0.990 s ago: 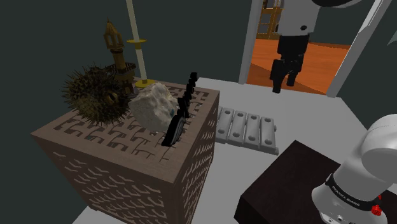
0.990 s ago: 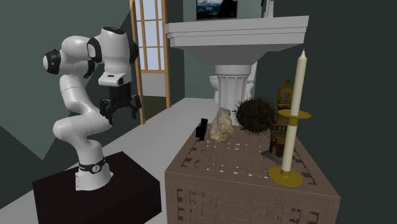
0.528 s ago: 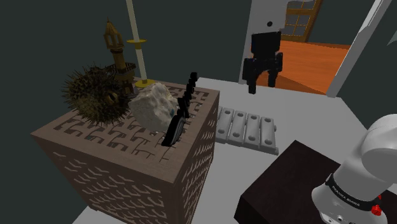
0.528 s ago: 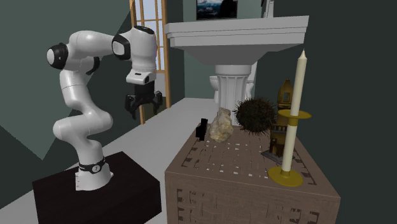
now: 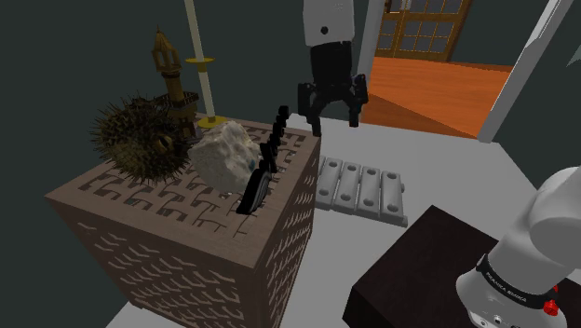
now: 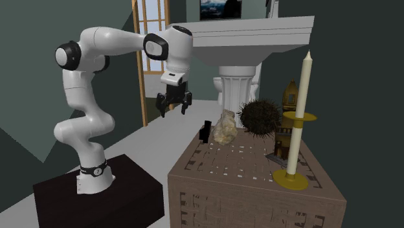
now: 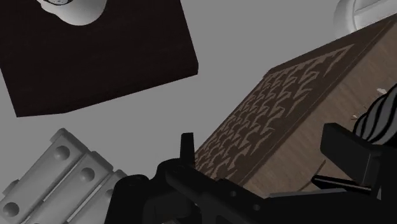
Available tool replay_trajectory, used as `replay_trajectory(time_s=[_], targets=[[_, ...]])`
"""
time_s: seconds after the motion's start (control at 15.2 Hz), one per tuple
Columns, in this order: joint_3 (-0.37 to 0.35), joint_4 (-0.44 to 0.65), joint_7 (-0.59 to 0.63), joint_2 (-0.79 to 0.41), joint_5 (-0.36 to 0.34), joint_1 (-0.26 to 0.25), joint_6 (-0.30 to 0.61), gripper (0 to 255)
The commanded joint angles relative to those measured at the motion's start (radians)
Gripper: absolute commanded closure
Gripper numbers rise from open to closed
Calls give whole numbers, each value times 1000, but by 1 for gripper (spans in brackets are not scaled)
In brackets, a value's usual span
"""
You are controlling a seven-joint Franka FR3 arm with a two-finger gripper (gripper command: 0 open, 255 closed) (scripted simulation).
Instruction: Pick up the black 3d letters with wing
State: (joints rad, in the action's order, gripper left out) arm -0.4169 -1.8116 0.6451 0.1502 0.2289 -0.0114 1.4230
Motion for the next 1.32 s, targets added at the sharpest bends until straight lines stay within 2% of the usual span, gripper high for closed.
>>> replay_trajectory(time_s=[0.0, 0.33, 0.59, 1.06, 1.25], targets=[[-30, 109, 85, -103, -12, -12, -21, 0], [-75, 404, 279, -368, -65, -77, -91, 0], [-81, 733, 424, -617, -122, -176, -197, 0], [-75, 580, 391, -578, -111, -155, -86, 0], [-74, 569, 388, -576, -111, -153, -78, 0]])
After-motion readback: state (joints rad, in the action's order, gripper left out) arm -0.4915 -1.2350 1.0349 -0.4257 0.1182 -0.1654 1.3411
